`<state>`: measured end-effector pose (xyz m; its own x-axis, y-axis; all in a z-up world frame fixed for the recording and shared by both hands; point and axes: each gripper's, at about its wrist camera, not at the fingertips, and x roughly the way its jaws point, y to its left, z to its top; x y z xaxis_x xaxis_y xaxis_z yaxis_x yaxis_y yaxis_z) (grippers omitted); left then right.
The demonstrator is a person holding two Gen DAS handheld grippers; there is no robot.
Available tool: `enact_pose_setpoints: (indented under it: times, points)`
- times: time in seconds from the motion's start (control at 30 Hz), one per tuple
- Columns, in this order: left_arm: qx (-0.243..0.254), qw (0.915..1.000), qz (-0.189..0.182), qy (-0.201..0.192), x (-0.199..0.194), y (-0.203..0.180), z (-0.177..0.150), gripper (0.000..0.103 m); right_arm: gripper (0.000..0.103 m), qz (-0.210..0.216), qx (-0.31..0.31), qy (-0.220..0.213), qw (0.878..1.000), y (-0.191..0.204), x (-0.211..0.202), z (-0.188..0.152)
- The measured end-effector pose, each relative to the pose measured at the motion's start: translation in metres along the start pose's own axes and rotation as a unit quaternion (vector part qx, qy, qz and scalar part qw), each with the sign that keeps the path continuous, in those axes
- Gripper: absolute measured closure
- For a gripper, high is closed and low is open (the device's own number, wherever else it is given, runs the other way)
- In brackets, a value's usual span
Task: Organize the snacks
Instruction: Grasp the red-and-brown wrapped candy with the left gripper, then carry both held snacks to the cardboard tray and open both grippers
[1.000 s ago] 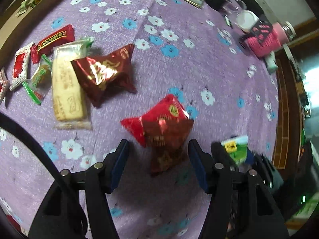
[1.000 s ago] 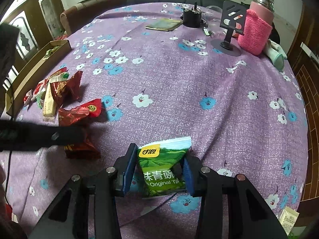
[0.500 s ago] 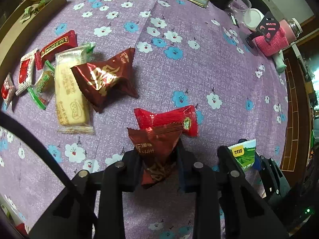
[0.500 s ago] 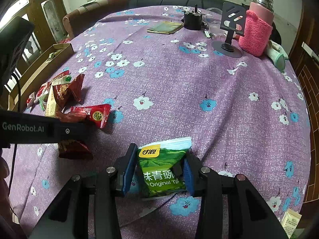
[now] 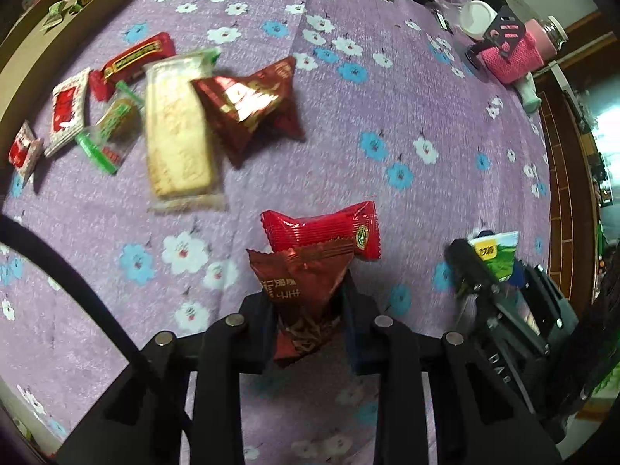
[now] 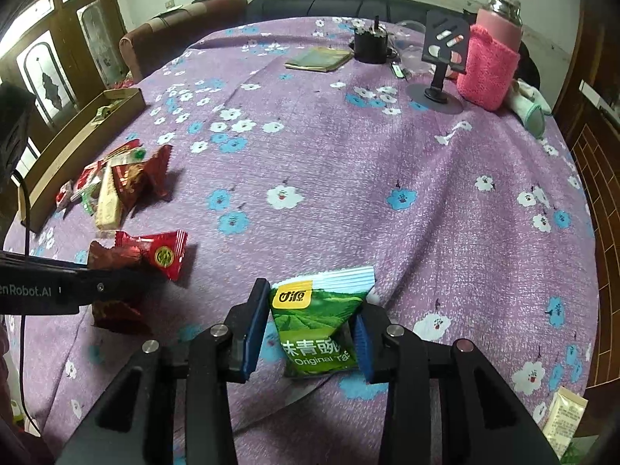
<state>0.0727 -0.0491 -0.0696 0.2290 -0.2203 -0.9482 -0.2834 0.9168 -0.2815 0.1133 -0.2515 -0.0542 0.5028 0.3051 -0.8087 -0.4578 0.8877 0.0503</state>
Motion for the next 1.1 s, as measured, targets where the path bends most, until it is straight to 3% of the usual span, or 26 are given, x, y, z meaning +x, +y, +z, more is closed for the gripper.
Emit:
enact_pose_setpoints:
  times: [0.2,0.43,0.6,0.93,1.0,1.03,1.1]
  points:
    - [0.023,0.9997,-0.01,0.001,-0.009,0.02,-0.015,0.073,0.066,0.011,0.003,-0.006,1.0,0.015,-0.016,-0.009]
    - [0.058,0.998,-0.026,0.0,-0.019,0.045,-0.03,0.072,0.066,0.089,0.026,0.009,0.996,0.048,-0.027,-0.02]
    - [0.095,0.9944,-0.045,0.011,-0.024,0.056,-0.039,0.071,0.066,0.066,0.012,0.032,0.997,0.069,-0.01,-0.032]
    - [0.135,0.9904,-0.032,0.008,-0.03,0.063,-0.054,0.061,0.064,0.033,0.0,0.035,0.999,0.075,-0.009,-0.044]
    - [0.131,0.991,-0.024,-0.005,-0.033,0.064,-0.057,0.064,0.066,0.02,-0.013,0.033,0.999,0.078,-0.009,-0.046]
    - [0.132,0.991,-0.02,-0.007,-0.031,0.062,-0.056,0.071,0.069,0.015,-0.016,0.032,0.999,0.079,-0.009,-0.046]
    - [0.127,0.9917,-0.02,-0.008,-0.031,0.063,-0.055,0.072,0.075,0.012,-0.014,0.03,0.999,0.077,-0.01,-0.046]
